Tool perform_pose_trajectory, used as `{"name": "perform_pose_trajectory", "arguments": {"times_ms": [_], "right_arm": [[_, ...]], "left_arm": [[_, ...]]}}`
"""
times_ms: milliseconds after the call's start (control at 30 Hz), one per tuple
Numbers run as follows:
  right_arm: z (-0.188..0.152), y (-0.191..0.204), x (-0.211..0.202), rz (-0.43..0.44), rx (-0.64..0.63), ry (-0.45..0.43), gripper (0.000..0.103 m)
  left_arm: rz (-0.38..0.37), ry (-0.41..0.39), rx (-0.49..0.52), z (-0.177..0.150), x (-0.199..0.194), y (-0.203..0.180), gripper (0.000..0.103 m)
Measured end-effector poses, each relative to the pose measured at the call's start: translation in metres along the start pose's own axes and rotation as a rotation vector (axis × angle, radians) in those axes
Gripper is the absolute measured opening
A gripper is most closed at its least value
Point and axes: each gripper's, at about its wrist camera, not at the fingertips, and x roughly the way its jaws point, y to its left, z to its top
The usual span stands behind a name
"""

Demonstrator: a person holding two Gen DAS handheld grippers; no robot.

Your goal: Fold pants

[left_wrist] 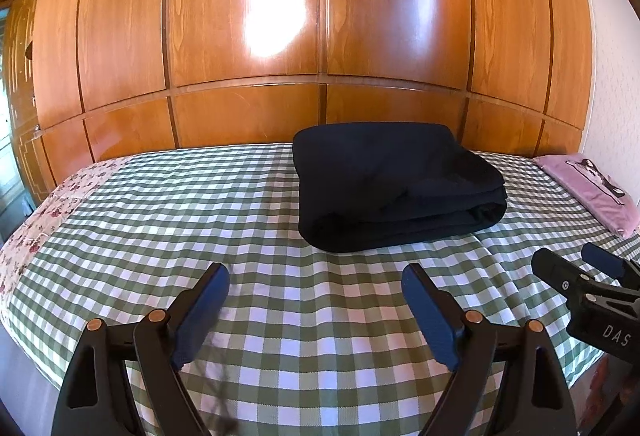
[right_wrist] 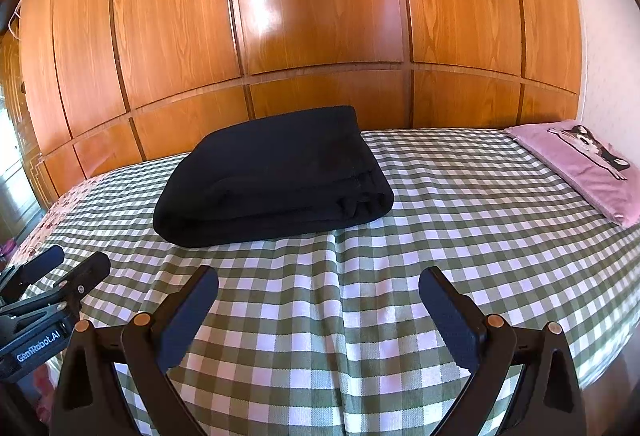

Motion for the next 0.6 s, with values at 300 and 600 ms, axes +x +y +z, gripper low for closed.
{"name": "perform_pose_trajectory", "arguments": {"times_ms": [300, 600], "right_arm": [[-0.0007, -0.0006, 0.0016, 0.001, 0.003, 0.009, 0.101], [-0.0029, -0.0033, 0.008, 0.001, 0.01, 0.03, 0.101]], "left_arm": [[-0.007, 0.011, 0.005, -0.0011, 0.0018, 0.0, 0.09], [-0.016, 0.044, 0.006, -0.0045, 0.01, 0.0017, 0.09]]}}
